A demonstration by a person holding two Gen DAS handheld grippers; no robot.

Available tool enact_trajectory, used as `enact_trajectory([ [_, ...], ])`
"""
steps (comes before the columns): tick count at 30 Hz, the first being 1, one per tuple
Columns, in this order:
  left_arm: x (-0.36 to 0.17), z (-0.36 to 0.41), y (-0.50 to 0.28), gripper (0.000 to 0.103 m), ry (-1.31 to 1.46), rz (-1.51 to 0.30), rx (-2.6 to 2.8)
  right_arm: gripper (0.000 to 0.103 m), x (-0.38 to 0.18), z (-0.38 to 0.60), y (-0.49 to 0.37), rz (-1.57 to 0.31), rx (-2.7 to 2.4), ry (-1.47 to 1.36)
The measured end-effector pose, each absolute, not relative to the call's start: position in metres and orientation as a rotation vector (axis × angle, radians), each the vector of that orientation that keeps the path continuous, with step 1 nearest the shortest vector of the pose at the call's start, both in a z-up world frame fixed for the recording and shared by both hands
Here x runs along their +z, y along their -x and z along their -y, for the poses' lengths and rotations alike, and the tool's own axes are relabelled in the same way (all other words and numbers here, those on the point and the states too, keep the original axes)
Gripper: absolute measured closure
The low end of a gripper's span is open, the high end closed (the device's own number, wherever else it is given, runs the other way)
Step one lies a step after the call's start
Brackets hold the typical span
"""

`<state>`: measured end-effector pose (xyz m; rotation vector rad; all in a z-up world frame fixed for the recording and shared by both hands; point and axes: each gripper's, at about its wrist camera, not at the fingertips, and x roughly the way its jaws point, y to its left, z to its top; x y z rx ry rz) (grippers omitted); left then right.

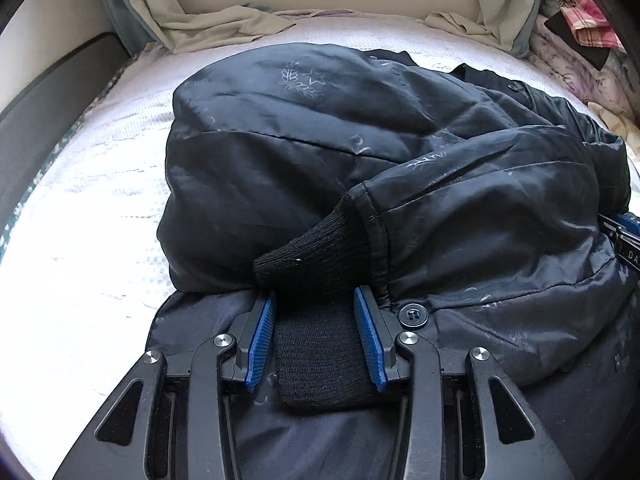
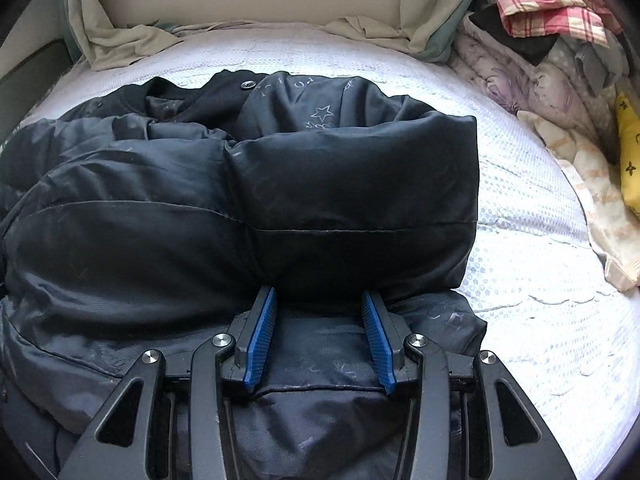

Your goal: Fold large clothes

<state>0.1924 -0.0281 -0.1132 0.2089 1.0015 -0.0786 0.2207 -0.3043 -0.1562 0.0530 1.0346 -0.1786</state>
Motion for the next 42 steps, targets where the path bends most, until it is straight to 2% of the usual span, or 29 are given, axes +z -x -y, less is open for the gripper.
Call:
enact_trajectory([
  [21,-0.110,0.034,-0.187,0.057,-0.255,-0.974,-0.067,0.061,-0.146,0.313,-0.210,-0.974,-0.149,-0.105],
  [24,-0.106,0.034,-0.190,0.056,-0.249,-0.984,-0.068,0.053,-0.136,0.313,-0.209,-0.988,-0.135,-0.098],
  [26,-0.101,0.032,-0.192,0.055,-0.236,-0.996,-0.066,0.038,-0.123,0.313,-0.205,-0.990,-0.115,-0.110],
  [27,-0.098,0.032,-0.193,0.055,-0.228,-1.000,-0.067,0.036,-0.116,0.313,-0.202,-0.979,-0.107,-0.124],
  [33,-0.085,0.030,-0.191,0.054,-0.187,-1.021,-0.075,0.034,-0.087,0.324,-0.182,-0.953,-0.110,-0.170],
  [35,-0.079,0.031,-0.188,0.051,-0.179,-1.022,-0.089,0.034,-0.084,0.328,-0.176,-0.969,-0.126,-0.159],
  [40,-0.059,0.021,-0.170,0.031,-0.163,-1.001,-0.117,0.033,-0.077,0.323,-0.153,-0.977,-0.137,-0.078],
  [42,-0.052,0.013,-0.162,0.029,-0.154,-0.998,-0.121,0.031,-0.073,0.321,-0.142,-0.987,-0.137,-0.078],
])
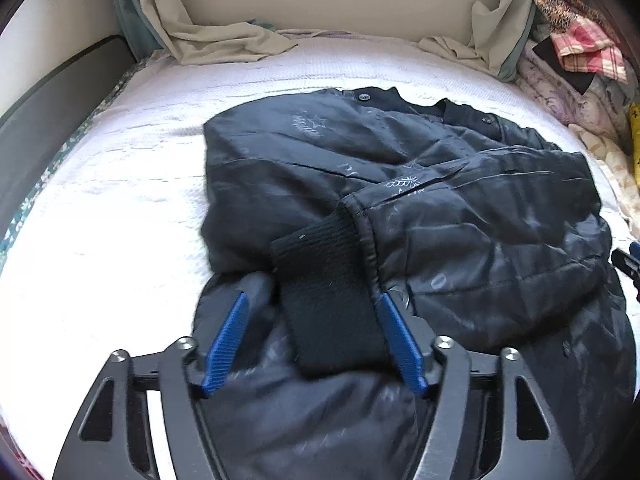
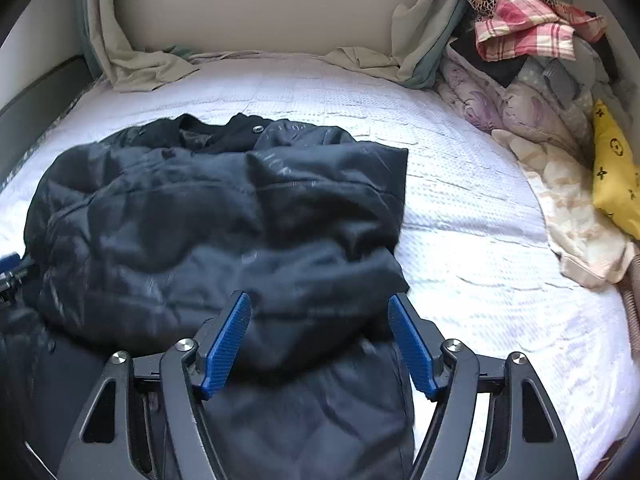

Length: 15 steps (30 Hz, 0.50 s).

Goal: Fold large clothes
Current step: 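Lift both tools away from the folded coat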

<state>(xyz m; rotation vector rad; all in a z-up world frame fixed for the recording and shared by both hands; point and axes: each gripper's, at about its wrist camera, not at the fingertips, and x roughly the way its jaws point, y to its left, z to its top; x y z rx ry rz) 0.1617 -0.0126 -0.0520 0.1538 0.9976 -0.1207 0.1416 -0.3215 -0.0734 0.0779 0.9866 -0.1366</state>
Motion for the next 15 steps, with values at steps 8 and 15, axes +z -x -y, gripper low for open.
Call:
enact_trajectory([
  [8,-0.037,-0.026,-0.119,0.022,-0.148,-1.000,-0.109,0.028,-0.050,0.329,-0.080,-0.982,-0.172,-0.073],
  [15,-0.052,-0.068,-0.090,0.021,-0.106,-1.109,-0.081,0.025,-0.052,0.348,-0.021,-1.018,-0.157,-0.151],
])
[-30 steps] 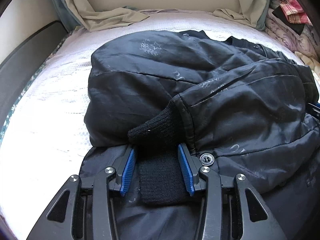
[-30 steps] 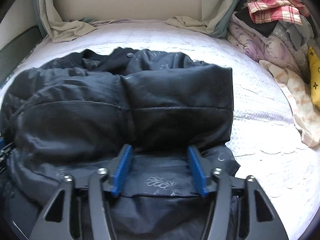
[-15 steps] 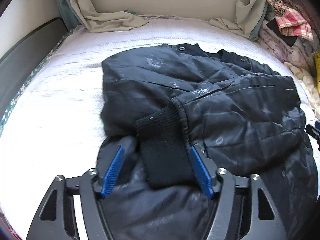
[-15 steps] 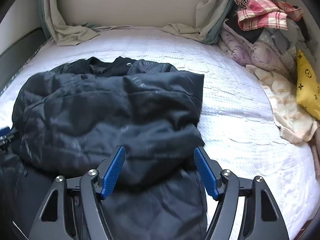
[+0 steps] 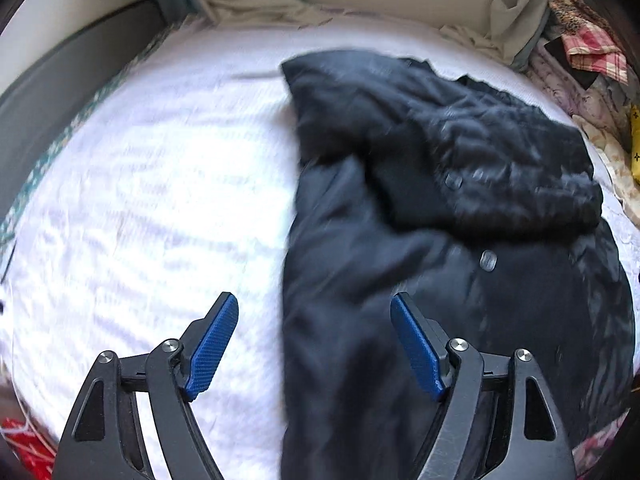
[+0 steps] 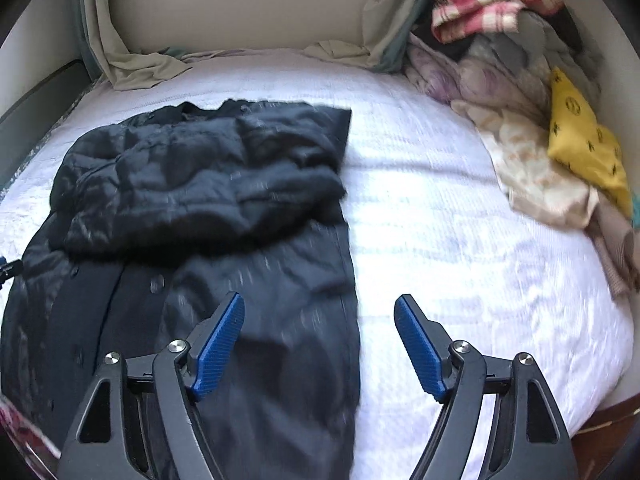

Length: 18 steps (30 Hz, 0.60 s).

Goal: Fold large clothes
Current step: 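Lift both tools away from the folded coat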

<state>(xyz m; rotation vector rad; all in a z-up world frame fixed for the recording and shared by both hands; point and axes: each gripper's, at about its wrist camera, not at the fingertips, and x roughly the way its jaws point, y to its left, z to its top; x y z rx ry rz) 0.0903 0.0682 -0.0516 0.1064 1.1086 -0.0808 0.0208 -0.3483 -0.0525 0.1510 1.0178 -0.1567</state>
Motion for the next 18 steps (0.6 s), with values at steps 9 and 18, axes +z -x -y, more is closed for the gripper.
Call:
enact_trajectory([
  [9,-0.075,-0.113,-0.049,0.021,0.067,-1.284,-0.102,0.021,-0.089,0.377,0.038,-1.115,-0.030,-0.486],
  [18,-0.088,-0.111,-0.034,0.016,0.135,-1.340,-0.188,0.021,-0.123,0.372,0.055,-1.237,0.102,-0.670],
])
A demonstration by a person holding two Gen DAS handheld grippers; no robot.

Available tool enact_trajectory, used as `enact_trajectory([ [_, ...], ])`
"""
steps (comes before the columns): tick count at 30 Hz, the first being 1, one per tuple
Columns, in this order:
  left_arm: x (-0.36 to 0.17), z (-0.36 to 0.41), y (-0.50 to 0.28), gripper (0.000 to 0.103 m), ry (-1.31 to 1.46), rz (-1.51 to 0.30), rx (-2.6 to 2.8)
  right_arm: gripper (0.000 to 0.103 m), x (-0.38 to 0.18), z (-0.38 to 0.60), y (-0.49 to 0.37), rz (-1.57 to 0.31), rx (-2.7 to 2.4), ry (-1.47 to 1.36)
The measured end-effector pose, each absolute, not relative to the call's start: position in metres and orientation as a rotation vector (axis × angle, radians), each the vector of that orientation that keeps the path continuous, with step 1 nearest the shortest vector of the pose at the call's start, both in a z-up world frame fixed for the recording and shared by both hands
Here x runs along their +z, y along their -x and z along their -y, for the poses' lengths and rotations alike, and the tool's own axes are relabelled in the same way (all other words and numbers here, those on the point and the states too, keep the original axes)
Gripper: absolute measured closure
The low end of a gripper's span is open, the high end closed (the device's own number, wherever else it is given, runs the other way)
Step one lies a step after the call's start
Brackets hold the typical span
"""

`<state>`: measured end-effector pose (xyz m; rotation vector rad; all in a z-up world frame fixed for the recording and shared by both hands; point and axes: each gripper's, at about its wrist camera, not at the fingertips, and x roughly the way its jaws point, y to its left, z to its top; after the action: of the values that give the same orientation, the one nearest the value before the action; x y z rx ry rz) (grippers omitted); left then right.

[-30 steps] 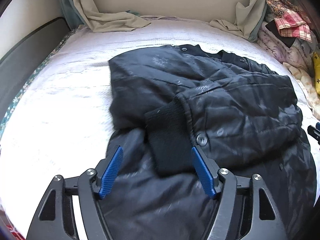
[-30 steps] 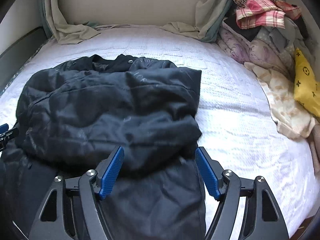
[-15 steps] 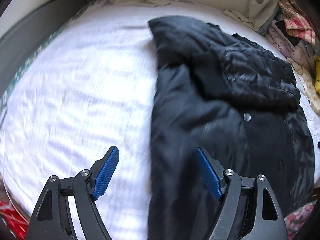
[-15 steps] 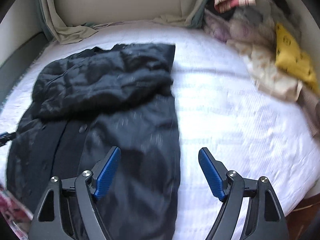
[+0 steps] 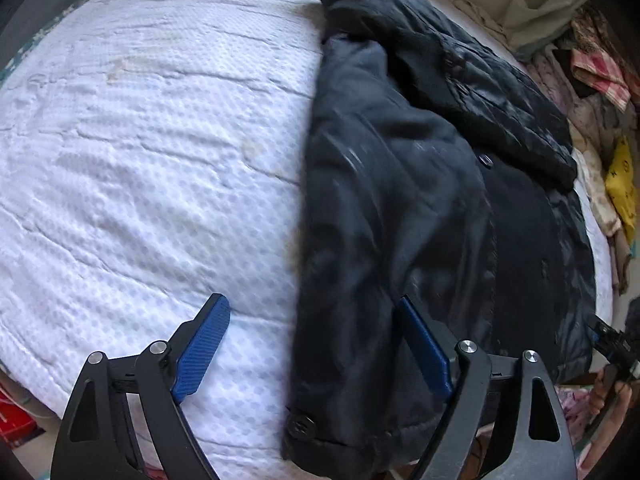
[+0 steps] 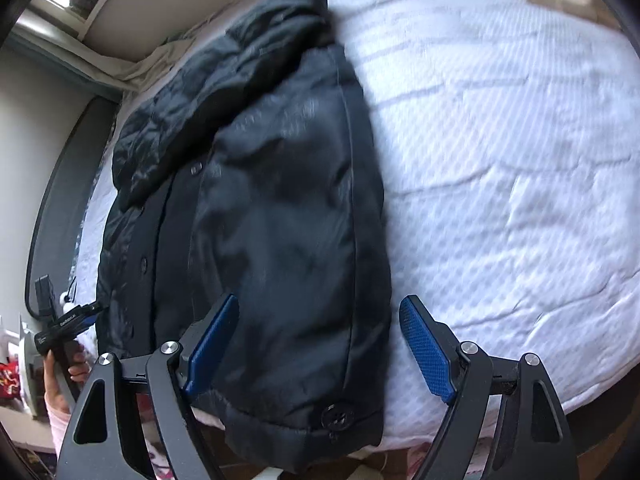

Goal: Fold large clothes
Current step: 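Lift both tools away from the folded coat, then grasp the coat hem with both tools side by side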

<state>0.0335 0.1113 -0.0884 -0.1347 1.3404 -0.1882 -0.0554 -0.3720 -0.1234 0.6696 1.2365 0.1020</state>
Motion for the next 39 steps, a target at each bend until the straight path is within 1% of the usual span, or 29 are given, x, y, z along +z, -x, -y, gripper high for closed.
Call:
enact_trajectory([
  [3,-0.089,-0.101,-0.023,0.016,0.121,-1.345,-0.218,0.021,-0.128,0.366,0.057,-1.253,0.141,-0.662],
  [5,-0.089,-0.095,-0.015,0.022,0.113,-1.350,-0.253,0.020,-0.129,0.364,0.056,-1.262,0.158,-0.656],
  [6,-0.089,-0.093,-0.013,0.031,0.106,-1.349,-0.262,0.020,-0.130,0.362,0.055,-1.268,0.175,-0.656],
  [7,-0.089,-0.091,-0.011,0.044,0.100,-1.347,-0.274,0.020,-0.131,0.360,0.054,-1.273,0.190,-0.659],
  [8,-0.088,-0.090,-0.010,0.048,0.103,-1.347,-0.279,0.024,-0.132,0.356,0.053,-1.282,0.218,-0.669],
  [9,-0.088,-0.092,-0.011,0.059,0.113,-1.343,-0.280,0.027,-0.132,0.356,0.054,-1.286,0.228,-0.674],
  [10,-0.090,-0.095,-0.011,0.070,0.136,-1.345,-0.286,0.035,-0.133,0.354,0.054,-1.290,0.232,-0.674],
  [11,-0.089,-0.101,-0.009,0.074,0.165,-1.350,-0.295,0.047,-0.133,0.354,0.054,-1.293,0.232,-0.676],
  [12,-0.088,-0.106,-0.007,0.078,0.196,-1.354,-0.307,0.054,-0.135,0.356,0.055,-1.292,0.244,-0.700],
  [13,-0.087,-0.106,-0.008,0.080,0.202,-1.354,-0.311,0.067,-0.137,0.357,0.054,-1.290,0.264,-0.734],
  [14,-0.086,-0.106,-0.010,0.081,0.195,-1.348,-0.316,0.078,-0.138,0.357,0.055,-1.289,0.281,-0.762],
  [15,-0.083,-0.107,-0.008,0.083,0.189,-1.340,-0.318,0.083,-0.139,0.357,0.054,-1.288,0.298,-0.781],
  [17,-0.079,-0.108,-0.011,0.085,0.187,-1.325,-0.327,0.088,-0.136,0.355,0.054,-1.276,0.307,-0.775],
  [21,-0.062,-0.116,0.001,0.086,0.257,-1.310,-0.354,0.090,-0.116,0.350,0.059,-1.215,0.338,-0.748],
  [30,-0.019,-0.135,0.046,0.086,0.253,-1.323,-0.415,0.091,-0.073,0.345,0.098,-1.162,0.392,-0.768],
  [35,-0.020,-0.142,0.050,0.086,0.302,-1.353,-0.407,0.091,-0.067,0.350,0.120,-1.156,0.402,-0.838],
  [39,-0.020,-0.143,0.033,0.086,0.347,-1.355,-0.396,0.091,-0.069,0.351,0.113,-1.149,0.407,-0.870],
])
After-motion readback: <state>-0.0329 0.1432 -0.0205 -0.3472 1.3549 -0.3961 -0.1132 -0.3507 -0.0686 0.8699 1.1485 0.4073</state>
